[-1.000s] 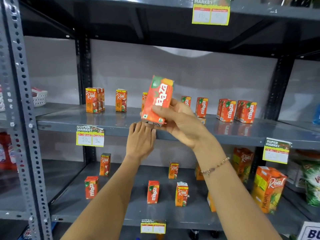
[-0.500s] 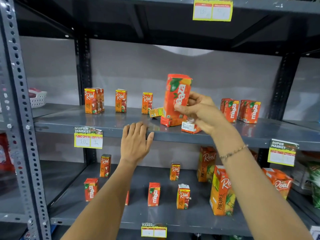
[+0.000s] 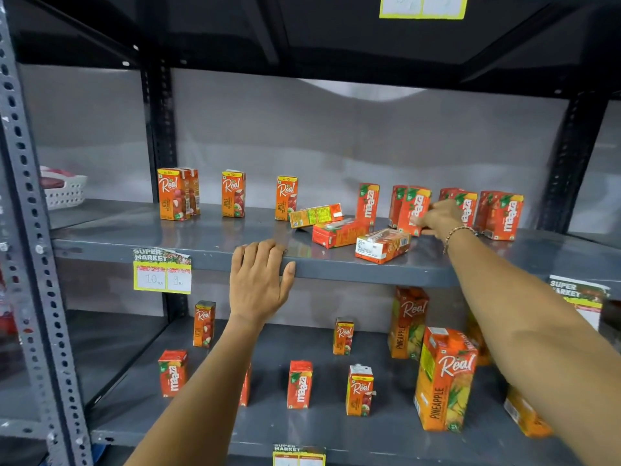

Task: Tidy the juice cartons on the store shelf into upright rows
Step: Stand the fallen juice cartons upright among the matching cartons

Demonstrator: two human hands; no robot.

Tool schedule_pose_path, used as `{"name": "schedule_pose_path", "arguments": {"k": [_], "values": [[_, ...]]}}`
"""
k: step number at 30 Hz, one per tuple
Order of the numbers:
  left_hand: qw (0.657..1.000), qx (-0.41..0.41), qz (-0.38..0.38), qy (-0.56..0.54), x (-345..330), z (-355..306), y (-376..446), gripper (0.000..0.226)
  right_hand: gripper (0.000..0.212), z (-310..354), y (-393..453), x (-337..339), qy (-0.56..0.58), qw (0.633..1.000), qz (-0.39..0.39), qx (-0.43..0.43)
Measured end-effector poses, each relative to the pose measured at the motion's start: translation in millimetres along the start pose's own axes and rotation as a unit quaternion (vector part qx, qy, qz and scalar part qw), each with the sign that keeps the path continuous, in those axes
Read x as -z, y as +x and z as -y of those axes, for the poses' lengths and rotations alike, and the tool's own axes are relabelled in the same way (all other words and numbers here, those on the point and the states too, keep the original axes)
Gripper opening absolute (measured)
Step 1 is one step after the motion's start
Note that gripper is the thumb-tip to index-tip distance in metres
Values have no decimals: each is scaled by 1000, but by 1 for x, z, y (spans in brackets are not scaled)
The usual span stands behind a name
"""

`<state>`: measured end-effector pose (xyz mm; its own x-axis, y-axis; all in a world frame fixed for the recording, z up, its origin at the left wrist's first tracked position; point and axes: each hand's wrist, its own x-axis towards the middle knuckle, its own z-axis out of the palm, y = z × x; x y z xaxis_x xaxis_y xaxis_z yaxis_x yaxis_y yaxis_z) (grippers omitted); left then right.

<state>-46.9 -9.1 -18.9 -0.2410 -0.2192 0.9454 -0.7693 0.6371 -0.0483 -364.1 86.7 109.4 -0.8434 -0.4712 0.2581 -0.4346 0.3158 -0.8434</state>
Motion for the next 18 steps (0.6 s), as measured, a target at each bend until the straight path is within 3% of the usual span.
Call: {"name": "schedule_pose_path", "arguments": {"k": [5,10,13,16,18], "values": [[1000,-9,-30,1,-4,0,-2,50,40,1,1,-10,-37,999,1,16],[999,-7,-32,1,-3,0,-2,52,38,3,-2,-15,20,999,29,4],[1000,-5,-24,5,0,0,-3,52,37,4,-8,-11,-27,1000,-16,-4],[1000,-1,-18,6,2,-1,-3,49,19,19,-27,-7,-86,987,-100,91],[1000,0,-12,3,3,-2,-4,48,13,38,-41,-8,-52,977,-49,203]]}}
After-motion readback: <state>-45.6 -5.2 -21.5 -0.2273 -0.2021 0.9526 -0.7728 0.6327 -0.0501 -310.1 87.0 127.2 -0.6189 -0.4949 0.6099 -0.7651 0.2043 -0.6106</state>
